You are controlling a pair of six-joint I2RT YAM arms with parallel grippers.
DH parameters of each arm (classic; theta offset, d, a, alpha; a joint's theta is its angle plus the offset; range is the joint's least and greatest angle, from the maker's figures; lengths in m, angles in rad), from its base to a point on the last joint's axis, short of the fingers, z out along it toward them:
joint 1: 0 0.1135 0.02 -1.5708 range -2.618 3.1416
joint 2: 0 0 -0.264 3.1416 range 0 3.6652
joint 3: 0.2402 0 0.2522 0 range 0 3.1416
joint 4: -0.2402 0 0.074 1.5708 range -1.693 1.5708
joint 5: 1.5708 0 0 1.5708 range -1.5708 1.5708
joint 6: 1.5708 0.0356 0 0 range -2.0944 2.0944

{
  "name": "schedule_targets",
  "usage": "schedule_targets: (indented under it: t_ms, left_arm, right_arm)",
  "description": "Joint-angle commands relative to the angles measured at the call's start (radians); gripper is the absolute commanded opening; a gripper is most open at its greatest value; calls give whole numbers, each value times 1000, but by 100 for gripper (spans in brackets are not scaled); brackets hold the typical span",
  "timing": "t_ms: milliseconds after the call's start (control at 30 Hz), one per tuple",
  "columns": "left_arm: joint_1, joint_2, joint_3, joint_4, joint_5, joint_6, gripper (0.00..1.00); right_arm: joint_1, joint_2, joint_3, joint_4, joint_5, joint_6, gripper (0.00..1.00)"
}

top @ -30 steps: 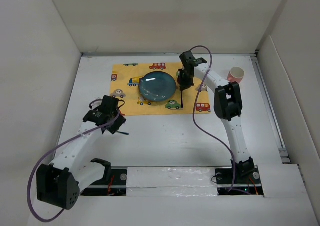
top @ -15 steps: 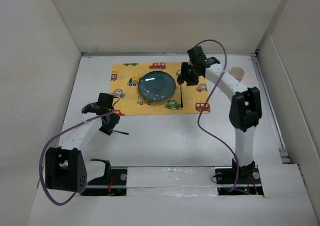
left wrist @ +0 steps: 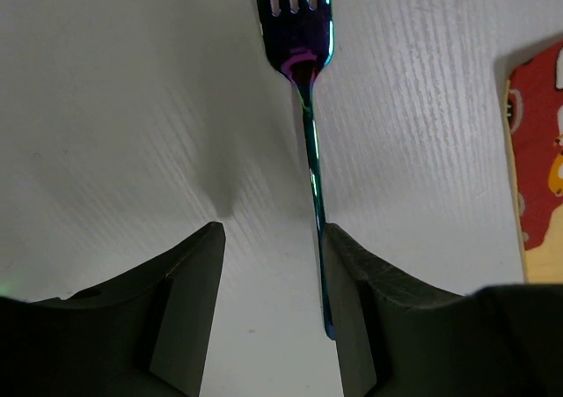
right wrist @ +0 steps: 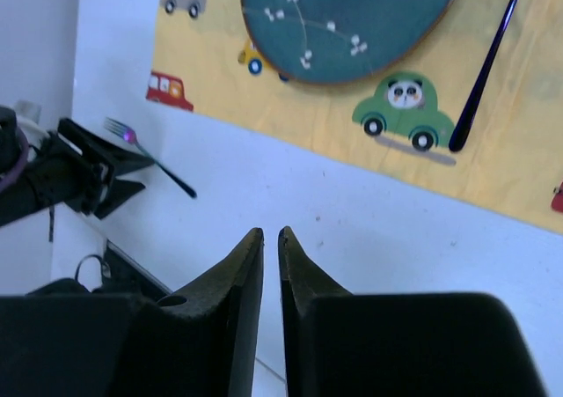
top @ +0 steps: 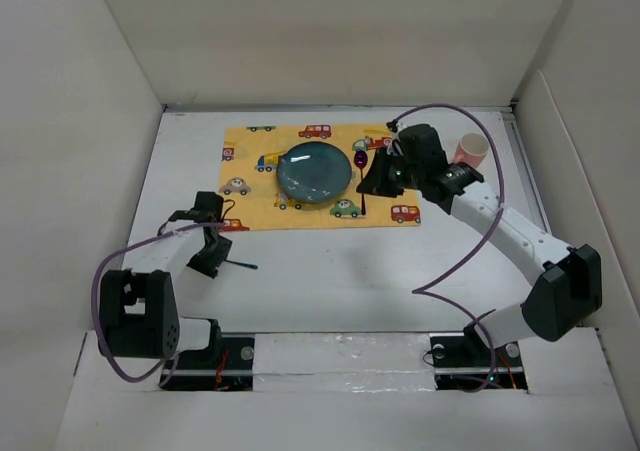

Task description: Set the dinner table for one person

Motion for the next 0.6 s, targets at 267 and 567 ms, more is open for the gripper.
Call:
schedule_targets:
  t_ms: [267, 567]
  left_arm:
    - [4, 134, 60, -23, -128, -49, 33]
    - [4, 74, 40, -68, -140, 46, 0]
  right_arm:
    - [30, -85, -26, 5, -21, -16, 23]
    - [39, -129, -21, -21, -8, -16, 23]
